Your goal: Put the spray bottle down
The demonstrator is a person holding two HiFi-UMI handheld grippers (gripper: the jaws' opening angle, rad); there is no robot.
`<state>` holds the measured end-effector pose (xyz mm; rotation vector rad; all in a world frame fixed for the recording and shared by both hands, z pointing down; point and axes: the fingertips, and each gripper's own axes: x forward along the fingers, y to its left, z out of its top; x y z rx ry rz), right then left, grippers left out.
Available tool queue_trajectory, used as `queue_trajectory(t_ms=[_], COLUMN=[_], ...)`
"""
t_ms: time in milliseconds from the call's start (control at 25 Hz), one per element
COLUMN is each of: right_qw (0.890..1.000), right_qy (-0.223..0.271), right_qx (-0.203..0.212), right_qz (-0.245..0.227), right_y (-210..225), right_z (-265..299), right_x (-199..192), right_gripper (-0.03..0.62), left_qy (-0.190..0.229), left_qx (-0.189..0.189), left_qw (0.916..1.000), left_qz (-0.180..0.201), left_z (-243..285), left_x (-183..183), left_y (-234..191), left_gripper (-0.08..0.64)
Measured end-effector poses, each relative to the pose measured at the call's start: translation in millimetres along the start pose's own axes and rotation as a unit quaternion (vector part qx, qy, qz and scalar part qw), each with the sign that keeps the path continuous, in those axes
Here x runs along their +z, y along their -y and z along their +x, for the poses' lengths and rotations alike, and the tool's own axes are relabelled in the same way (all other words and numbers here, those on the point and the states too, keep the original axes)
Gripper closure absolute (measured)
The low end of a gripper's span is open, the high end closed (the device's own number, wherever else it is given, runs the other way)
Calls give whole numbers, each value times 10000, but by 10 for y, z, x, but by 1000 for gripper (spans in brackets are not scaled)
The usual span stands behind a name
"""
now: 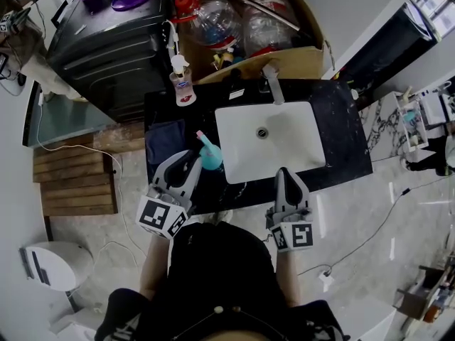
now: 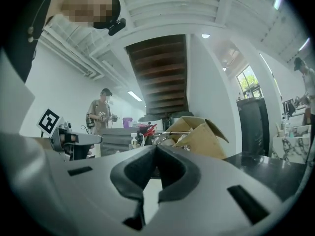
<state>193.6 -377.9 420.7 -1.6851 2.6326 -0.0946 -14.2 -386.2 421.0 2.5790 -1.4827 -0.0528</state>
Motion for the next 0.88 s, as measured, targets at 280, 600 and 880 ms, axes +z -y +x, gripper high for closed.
queue_trajectory(t_ms=[280, 600, 880], right_qw=[9999, 9998, 9998], right_qy=[44, 140, 146], right_qx=[-89, -108, -77], right_qz=[118, 87, 60], right_y=[27, 16, -6], right_z=[-22, -30, -5], right_x=[68, 165, 179], right_gripper=[590, 589, 590], left_qy=[46, 52, 71], left_qx=[-24, -48, -81], left_qw=[10000, 10000, 9999], left_qz=[28, 48, 42], left_z=[-1, -14, -11], left_x=[51, 57, 62], left_y=[18, 19, 28], left_gripper=[486, 488, 488])
